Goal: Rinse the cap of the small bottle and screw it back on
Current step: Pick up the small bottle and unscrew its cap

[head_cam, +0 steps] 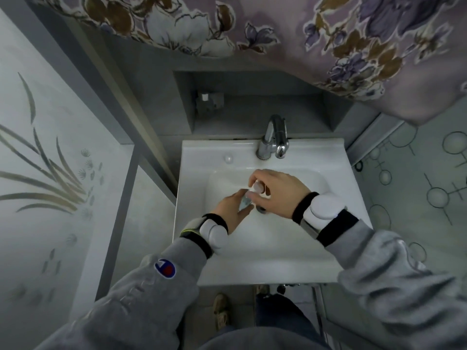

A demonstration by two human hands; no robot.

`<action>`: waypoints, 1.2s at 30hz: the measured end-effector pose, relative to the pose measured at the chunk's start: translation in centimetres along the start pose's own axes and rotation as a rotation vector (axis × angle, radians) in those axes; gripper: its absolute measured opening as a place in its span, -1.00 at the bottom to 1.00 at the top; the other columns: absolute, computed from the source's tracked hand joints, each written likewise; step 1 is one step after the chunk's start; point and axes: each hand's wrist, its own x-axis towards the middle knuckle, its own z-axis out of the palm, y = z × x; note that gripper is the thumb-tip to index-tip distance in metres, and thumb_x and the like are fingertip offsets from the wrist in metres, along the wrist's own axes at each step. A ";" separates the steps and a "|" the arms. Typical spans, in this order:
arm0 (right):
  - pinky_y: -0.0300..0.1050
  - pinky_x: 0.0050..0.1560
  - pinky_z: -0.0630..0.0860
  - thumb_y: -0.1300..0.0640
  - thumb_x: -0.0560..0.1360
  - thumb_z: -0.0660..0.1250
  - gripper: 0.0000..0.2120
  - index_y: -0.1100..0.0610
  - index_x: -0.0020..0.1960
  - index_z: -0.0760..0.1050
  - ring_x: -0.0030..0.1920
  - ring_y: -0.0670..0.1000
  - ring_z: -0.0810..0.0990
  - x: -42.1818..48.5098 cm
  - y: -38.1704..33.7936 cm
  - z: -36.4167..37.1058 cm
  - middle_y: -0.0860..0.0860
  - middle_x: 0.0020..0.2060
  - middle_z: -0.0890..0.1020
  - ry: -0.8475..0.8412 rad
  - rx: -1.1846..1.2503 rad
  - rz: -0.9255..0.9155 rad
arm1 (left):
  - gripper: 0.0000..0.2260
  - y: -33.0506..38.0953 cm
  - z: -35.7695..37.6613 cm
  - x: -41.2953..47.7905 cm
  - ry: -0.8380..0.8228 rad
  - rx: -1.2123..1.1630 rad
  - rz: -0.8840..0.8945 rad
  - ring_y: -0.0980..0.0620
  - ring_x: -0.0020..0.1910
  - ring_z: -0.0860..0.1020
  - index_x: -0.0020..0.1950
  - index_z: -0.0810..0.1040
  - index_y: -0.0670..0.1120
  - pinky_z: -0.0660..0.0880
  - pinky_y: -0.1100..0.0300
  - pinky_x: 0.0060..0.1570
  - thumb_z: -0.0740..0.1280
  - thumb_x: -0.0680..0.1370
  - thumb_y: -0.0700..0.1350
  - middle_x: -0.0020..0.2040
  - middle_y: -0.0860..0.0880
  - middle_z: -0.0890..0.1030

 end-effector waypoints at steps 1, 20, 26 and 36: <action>-0.10 -0.24 0.45 -0.11 0.47 0.24 -0.87 -0.10 -0.05 0.37 -0.24 -0.04 0.48 -0.2 0.1 -0.4 -0.13 -0.22 0.50 0.022 0.000 -0.006 | -0.67 0.3 0.1 0.1 0.010 0.014 0.001 -0.21 0.04 0.56 0.30 0.37 -0.11 0.48 -0.04 0.06 0.26 0.57 -0.04 0.08 -0.18 0.61; -0.06 -0.05 0.50 -0.09 0.40 0.39 -0.63 0.01 0.14 0.43 -0.10 0.02 0.52 -2.4 1.9 -2.4 -0.05 -0.07 0.49 -0.050 0.020 0.146 | -0.70 2.7 2.8 1.1 0.012 0.103 0.040 -0.17 0.02 0.55 0.28 0.37 -0.05 0.35 0.16 -0.11 0.22 0.57 0.00 0.10 -0.12 0.60; 0.00 0.05 0.51 0.16 0.44 0.40 -0.82 0.11 0.04 0.54 -0.13 -0.03 0.46 -2.4 3.2 -3.0 -0.04 -0.12 0.47 -0.068 0.122 0.052 | -0.68 2.9 3.3 2.0 -0.011 0.091 0.023 -0.19 0.02 0.55 0.30 0.37 -0.04 0.37 0.14 -0.08 0.24 0.57 0.00 0.10 -0.13 0.60; -0.37 -0.05 0.53 0.32 0.43 0.39 -0.67 0.07 0.15 0.51 -0.06 -0.10 0.55 -3.0 8.9 -2.3 -0.01 -0.02 0.55 0.223 0.425 0.036 | -0.69 1.9 2.8 4.3 -0.094 0.096 -0.027 -0.19 -0.05 0.55 0.28 0.35 -0.10 0.43 0.09 -0.10 0.24 0.58 -0.03 0.03 -0.16 0.60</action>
